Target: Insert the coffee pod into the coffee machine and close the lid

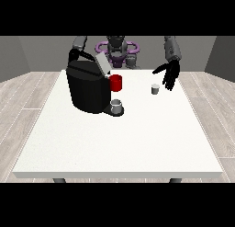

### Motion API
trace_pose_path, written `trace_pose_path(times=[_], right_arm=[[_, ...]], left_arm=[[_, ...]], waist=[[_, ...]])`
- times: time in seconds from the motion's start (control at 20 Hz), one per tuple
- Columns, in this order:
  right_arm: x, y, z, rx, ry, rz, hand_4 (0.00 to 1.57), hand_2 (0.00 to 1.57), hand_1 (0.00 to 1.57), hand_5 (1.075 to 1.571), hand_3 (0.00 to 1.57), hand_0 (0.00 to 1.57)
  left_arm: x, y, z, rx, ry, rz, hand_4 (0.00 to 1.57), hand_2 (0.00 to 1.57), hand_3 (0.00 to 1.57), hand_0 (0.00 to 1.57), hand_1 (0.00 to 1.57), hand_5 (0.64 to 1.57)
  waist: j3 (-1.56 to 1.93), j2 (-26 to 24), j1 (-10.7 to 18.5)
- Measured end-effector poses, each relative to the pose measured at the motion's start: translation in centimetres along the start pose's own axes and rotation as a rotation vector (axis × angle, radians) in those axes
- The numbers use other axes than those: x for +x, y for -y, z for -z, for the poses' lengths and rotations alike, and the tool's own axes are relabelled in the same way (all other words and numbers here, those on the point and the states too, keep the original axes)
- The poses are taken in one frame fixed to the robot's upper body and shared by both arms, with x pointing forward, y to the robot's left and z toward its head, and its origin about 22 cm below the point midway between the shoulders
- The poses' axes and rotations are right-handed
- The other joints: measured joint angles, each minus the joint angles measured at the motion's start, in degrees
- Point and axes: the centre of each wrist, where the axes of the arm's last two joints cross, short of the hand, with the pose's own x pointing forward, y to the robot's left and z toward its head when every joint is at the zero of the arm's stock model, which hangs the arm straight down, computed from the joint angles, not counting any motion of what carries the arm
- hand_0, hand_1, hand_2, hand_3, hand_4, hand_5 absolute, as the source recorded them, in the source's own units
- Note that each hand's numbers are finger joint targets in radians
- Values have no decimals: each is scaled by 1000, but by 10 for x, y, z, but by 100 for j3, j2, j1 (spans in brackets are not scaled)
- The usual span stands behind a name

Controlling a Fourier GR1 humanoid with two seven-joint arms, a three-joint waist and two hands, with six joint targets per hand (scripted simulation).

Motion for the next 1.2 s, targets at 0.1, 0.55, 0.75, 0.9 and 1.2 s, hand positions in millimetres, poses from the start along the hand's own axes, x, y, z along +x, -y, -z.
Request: trace_pose_path(times=[0.1,0.55,0.75,0.9,1.2], right_arm=[[-3,-4,-2,6,-22,-8,0,0,0,1571,0,0],[-20,-9,9,4,-78,17,0,0,0,1571,0,0],[-24,-14,14,15,-90,10,0,0,0,1571,0,0],[-31,-12,17,15,-106,7,0,0,0,1571,0,0],[-34,-21,17,45,-119,17,0,0,0,1571,0,0]], left_arm=[[-4,4,4,-13,-14,33,0,0,0,0,0,1571],[4,30,32,14,5,159,384,963,816,888,888,1571],[12,36,42,21,39,252,429,1039,871,941,941,1571],[16,40,47,-3,37,333,339,950,811,757,757,1571],[8,45,49,-90,-12,461,373,941,809,748,748,1571]], waist=[[0,19,-5],[2,37,139],[1,50,175],[3,23,202],[2,-12,146]])
